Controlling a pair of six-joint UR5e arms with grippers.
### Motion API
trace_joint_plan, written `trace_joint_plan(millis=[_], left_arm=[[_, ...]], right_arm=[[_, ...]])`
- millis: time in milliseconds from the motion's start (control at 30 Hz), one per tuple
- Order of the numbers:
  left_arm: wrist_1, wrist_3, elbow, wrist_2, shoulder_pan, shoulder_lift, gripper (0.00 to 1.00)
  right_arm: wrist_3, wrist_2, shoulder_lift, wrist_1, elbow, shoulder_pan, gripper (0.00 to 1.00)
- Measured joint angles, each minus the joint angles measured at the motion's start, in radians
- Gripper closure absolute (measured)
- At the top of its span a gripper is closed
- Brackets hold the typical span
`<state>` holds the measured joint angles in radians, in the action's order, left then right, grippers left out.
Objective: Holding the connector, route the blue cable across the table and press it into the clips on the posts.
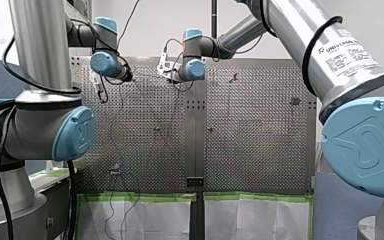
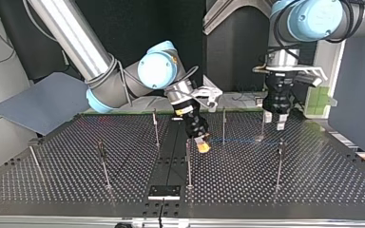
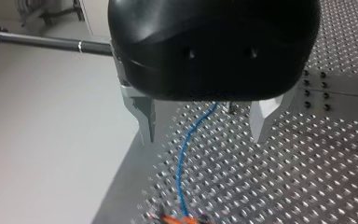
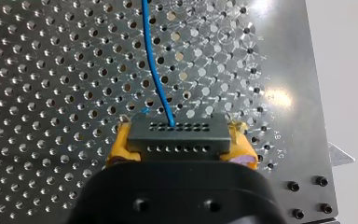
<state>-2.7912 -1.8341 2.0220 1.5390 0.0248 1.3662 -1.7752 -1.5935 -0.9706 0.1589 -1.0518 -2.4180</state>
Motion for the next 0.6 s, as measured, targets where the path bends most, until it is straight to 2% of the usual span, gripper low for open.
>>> trace_joint_plan(millis=[133,300,600], left_arm=[[0.018,-0.003,-0.021,-0.008,-0.011,0.014,0.0],[0.027,0.005,-0.065,-0.009,-0.032,0.062,0.0],[0.044,0.008,-0.137,0.046,-0.058,0.124,0.0]], right_arm=[[0.0,0.0,0.0,0.001,0.0,0.0,1.0],[0.0,-0.001,0.0,0.002,0.0,0.0,1.0],[0.0,-0.002,0.0,0.003,0.0,0.0,1.0]])
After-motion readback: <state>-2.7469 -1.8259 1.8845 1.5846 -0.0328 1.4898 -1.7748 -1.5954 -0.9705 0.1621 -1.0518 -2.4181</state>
